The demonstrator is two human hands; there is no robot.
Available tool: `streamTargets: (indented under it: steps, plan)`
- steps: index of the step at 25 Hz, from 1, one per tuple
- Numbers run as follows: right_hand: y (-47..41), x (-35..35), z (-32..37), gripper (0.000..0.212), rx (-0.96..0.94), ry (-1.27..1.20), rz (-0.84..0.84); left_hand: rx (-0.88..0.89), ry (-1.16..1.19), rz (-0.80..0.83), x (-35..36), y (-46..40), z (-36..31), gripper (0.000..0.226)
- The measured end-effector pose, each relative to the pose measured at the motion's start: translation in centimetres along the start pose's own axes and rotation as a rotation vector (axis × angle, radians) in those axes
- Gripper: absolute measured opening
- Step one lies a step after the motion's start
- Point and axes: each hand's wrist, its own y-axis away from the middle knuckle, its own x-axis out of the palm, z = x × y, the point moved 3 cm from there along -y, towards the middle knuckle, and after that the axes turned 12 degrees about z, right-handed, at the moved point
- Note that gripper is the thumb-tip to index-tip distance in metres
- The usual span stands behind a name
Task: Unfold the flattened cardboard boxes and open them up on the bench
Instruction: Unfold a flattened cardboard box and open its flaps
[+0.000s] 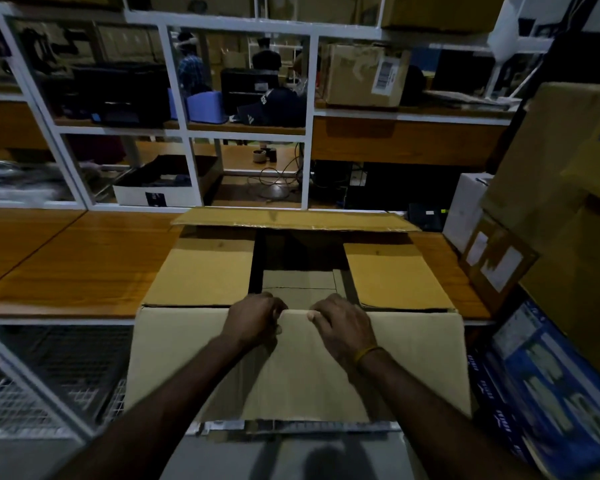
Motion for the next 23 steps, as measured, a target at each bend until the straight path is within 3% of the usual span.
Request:
streamTargets:
  steps: [4, 8, 13, 18, 23]
  plan:
    - [-1.9, 0.7, 0.2, 0.037, 0.069, -0.002, 0.056, 0.072, 0.201, -0.057, 0.7, -0.1, 0.8, 0.024]
    - [-5.1, 1.1, 0.4, 0.047, 0.163, -0.027, 0.18, -0.031, 0.212, -0.157, 2.0, -2.5, 1.2, 0.036]
    - [-10.4, 0.8, -0.9, 0.065, 0.19, -0.021, 0.28, -0.111, 0.142, -0.027, 1.5, -8.1, 1.8, 0.061]
    - [-15.4, 0.3, -3.6, 0.072, 0.213, 0.087, 0.213, -0.101, 0.031, 0.058, 0.7, -14.0, 3.3, 0.074]
    - [-20.2, -0.5, -4.8, 0.074, 0.22, 0.188, 0.103, -0.09, -0.044, -0.008, -1.5, -19.6, 5.1, 0.077]
